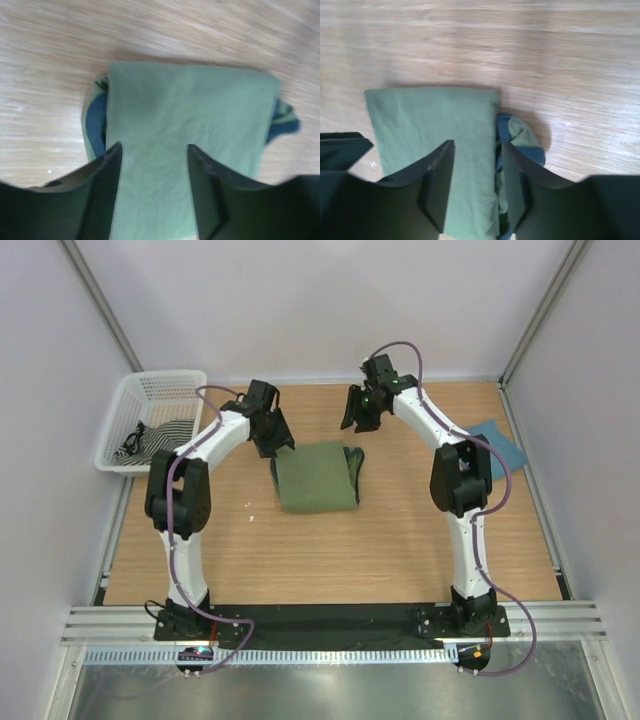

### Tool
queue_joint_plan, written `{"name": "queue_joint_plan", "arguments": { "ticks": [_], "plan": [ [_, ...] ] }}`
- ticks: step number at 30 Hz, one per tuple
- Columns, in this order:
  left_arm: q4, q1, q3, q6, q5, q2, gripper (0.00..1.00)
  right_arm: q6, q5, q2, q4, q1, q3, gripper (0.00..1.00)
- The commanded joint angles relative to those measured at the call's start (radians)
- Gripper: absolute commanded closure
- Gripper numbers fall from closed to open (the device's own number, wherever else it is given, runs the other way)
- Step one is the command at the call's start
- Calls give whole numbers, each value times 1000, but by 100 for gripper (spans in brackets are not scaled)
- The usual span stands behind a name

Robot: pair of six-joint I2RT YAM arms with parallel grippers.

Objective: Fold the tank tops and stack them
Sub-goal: Fold the tank top

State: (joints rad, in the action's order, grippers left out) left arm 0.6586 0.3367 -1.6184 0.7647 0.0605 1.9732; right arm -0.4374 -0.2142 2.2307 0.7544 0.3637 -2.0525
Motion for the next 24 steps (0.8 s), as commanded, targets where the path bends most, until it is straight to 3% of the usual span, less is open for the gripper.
{"name": "queue_joint_plan", "arguments": {
  "ticks": [1,5,10,15,22,24],
  "plan": [
    [-14,-7,-41,-45,32,18,42,-23,35,-28,-24,-9,-49,47],
    [-91,-7,61,-59,-16,-111,1,0,76,-144,-91,-12,113,34],
    [-94,-4,182,-53,-51,-229,0,14,58,-276,-145,-17,302,30],
    [-148,7,299,-10,-34,-251,0,-6,32,-306,-216,-16,468,14],
    [-217,24,311,22,-30,-159,4,0,10,-247,-256,12,489,28],
    [-244,22,311,25,-27,-139,6,3,4,-215,-265,18,473,36]
  ]
}}
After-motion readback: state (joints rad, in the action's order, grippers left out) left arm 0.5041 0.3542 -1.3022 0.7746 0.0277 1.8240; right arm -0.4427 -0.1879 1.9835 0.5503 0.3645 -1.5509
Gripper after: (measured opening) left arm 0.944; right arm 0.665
